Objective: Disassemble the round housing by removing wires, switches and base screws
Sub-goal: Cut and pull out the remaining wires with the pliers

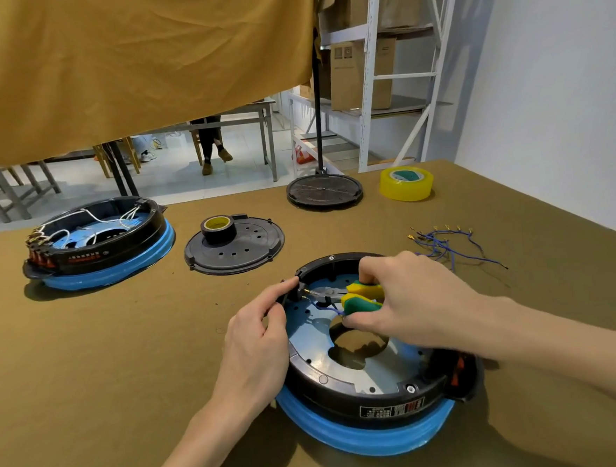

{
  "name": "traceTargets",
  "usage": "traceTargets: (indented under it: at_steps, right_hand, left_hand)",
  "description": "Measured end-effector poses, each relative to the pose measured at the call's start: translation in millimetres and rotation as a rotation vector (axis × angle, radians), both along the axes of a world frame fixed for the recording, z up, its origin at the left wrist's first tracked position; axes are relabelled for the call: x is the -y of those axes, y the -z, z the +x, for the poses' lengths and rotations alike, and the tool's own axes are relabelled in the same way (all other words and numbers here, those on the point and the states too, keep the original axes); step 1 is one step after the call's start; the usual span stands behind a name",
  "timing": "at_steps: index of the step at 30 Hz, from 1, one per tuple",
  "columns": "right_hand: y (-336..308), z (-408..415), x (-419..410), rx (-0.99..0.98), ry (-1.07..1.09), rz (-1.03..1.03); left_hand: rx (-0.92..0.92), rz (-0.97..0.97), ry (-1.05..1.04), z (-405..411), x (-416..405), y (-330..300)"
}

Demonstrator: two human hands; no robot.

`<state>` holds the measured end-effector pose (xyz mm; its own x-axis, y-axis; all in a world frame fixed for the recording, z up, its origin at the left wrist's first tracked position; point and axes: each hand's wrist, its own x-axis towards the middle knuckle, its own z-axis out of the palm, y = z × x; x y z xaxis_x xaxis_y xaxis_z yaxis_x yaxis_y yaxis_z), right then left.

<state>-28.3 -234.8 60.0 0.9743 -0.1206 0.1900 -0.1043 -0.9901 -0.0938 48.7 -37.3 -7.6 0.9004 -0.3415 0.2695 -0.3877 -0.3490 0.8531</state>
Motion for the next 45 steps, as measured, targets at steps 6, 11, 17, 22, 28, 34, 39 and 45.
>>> traceTargets:
  at_steps: [6, 11, 17, 22, 28, 34, 39, 45]
  right_hand:
    - [3, -3, 0, -0.001, 0.008, 0.005]
    - [3, -5, -1, -0.007, 0.016, 0.012]
    - [3, -9, -7, -0.002, 0.027, -0.069]
    - [-1, -9, -8, -0.028, 0.046, -0.071]
    - [1, -10, -7, -0.029, 0.043, -0.041]
    - [-2, -10, -5, -0.035, 0.043, -0.023]
    - [-3, -6, -8, -0.013, 0.037, -0.064]
    - [-4, -1, -15, -0.012, 0.025, -0.138]
  left_hand:
    - [-0.003, 0.052, -0.006, 2, -1, -2]
    - [-0.02, 0.05, 0.006, 3, 0, -1]
    - [-0.031, 0.039, -0.002, 2, 2, -1]
    - [-0.048, 0.02, -0.023, 1, 3, -2]
    - [-0.045, 0.024, -0.021, 1, 3, -1]
    - [-0.039, 0.003, 0.015, 1, 3, 3]
    - [-0.038, -0.004, 0.014, 0, 2, 3]
    - [-0.04, -0.012, 0.014, -1, 2, 2]
